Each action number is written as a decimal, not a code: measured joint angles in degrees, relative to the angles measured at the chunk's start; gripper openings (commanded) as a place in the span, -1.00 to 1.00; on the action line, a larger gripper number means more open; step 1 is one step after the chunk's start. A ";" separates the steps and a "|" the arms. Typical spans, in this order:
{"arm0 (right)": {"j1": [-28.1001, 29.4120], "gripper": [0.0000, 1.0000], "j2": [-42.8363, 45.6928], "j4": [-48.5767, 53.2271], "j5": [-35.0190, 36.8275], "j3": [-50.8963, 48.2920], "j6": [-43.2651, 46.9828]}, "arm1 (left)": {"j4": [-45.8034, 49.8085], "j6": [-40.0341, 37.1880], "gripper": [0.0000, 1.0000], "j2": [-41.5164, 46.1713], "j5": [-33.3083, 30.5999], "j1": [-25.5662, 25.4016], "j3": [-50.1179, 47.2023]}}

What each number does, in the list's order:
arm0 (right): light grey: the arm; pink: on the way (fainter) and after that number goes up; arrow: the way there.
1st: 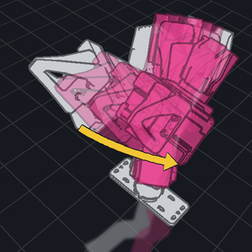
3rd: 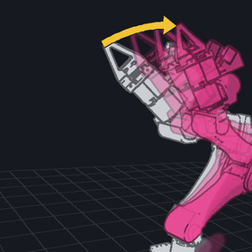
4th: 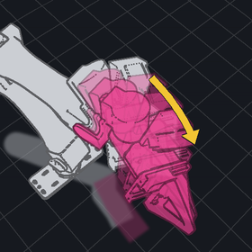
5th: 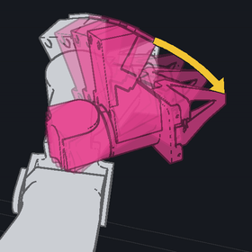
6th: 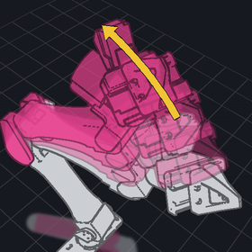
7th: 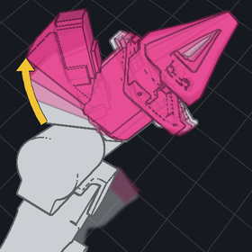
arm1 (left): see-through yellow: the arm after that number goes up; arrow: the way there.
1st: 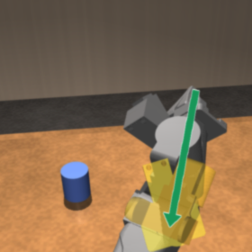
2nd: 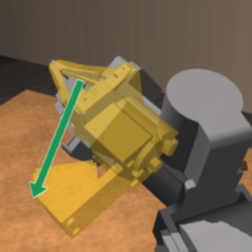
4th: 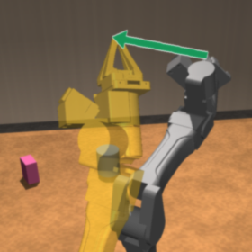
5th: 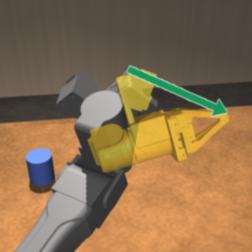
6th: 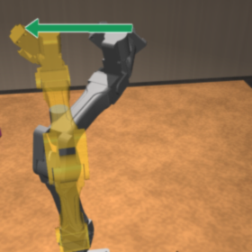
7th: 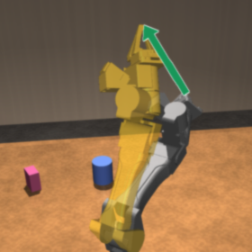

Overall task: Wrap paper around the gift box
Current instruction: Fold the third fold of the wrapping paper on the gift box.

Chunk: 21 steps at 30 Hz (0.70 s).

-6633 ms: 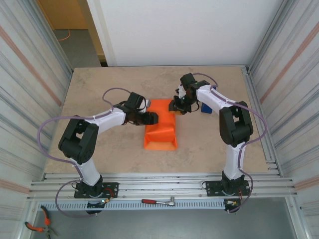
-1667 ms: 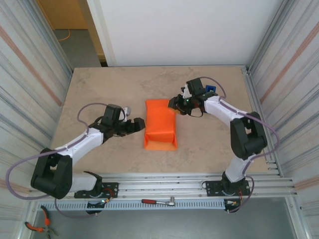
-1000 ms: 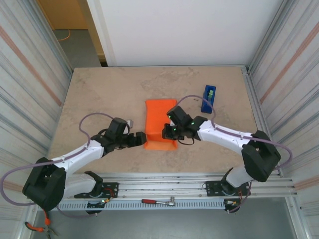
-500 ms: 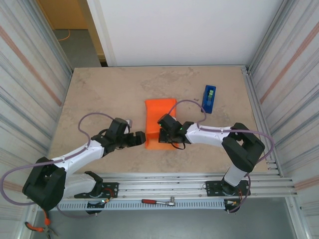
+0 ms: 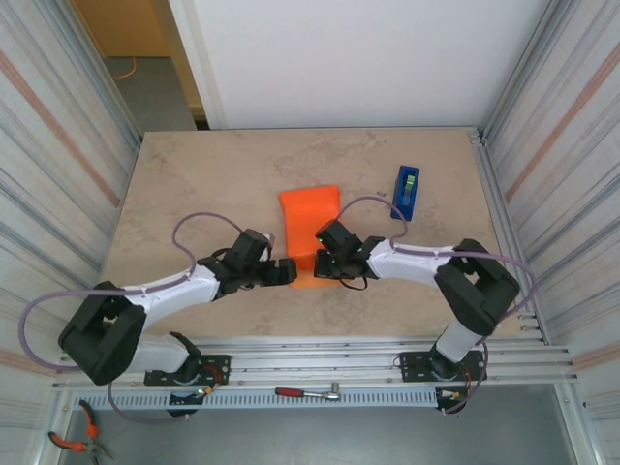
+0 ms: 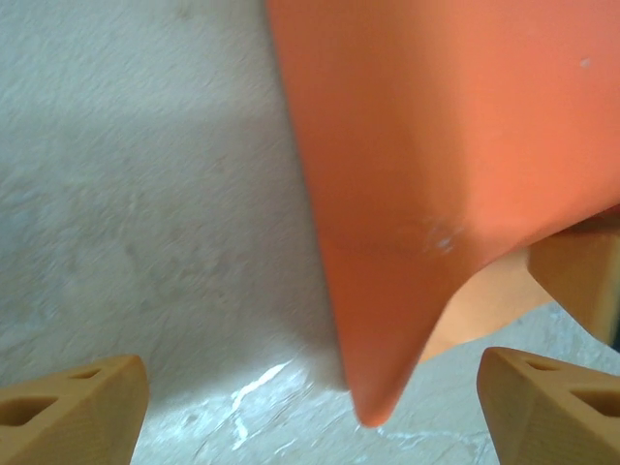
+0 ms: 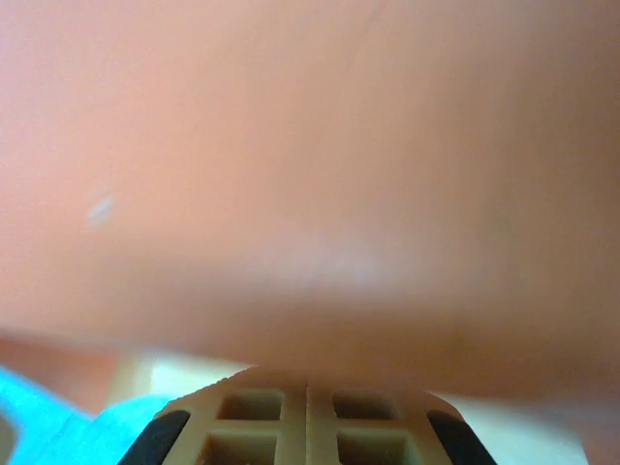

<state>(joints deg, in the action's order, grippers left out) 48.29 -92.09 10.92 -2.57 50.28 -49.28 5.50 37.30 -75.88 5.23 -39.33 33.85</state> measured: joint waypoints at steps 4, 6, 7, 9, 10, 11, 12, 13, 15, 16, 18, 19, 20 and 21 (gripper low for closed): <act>-0.22 -0.41 8.02 2.97 0.81 -0.70 -0.07 | -1.18 -0.07 0.75 -2.84 -2.75 -1.33 2.08; -0.94 -0.07 11.10 4.28 1.77 -0.94 -0.02 | -1.31 -0.09 0.74 -4.35 -4.42 -1.68 3.04; -1.64 0.05 12.46 4.87 2.36 -1.38 -0.09 | -1.36 -0.07 0.75 -5.31 -5.42 -1.73 3.54; -3.39 0.17 13.81 5.64 2.78 -2.47 0.15 | -1.33 -0.09 0.74 -6.95 -7.15 -1.97 4.20; -4.55 0.18 14.03 5.90 2.86 -3.30 0.13 | -1.33 -0.15 0.75 -7.80 -8.04 -2.03 4.42; -5.35 0.18 14.03 6.05 2.86 -3.93 0.20 | -1.31 -0.17 0.74 -8.41 -8.66 -2.05 4.52; -6.29 0.19 13.90 6.32 2.78 -4.59 0.20 | -1.31 -0.22 0.74 -9.07 -9.42 -2.05 4.61; -7.23 0.19 13.62 6.73 2.71 -5.05 0.22 | -1.31 -0.28 0.74 -9.75 -10.10 -2.10 4.68; -8.33 0.18 12.63 6.86 2.45 -5.20 0.24 | -1.31 -0.61 0.74 -10.56 -11.04 -2.12 4.81; -8.66 0.17 11.96 6.62 2.21 -5.18 0.35 | -1.25 -0.63 0.74 -10.62 -11.32 -2.21 4.96; -9.03 0.12 10.01 6.05 1.57 -5.11 0.52 | -1.31 -1.05 0.73 -11.06 -12.11 -2.43 5.27; -9.11 0.08 8.96 5.86 1.36 -5.01 0.70 | -1.31 -1.11 0.73 -11.26 -12.37 -2.43 5.33; -9.27 0.01 7.65 5.68 1.11 -4.76 0.87 | -1.27 -1.16 0.73 -11.37 -12.52 -2.43 5.42; -9.33 -0.10 6.36 5.55 1.01 -4.44 1.22 | -1.29 -1.27 0.73 -11.43 -12.59 -2.43 5.44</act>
<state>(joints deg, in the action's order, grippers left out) 38.96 -85.73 16.47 -1.56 45.84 -48.05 4.21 36.03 -87.31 -7.35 -41.76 39.29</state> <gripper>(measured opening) 0.518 0.867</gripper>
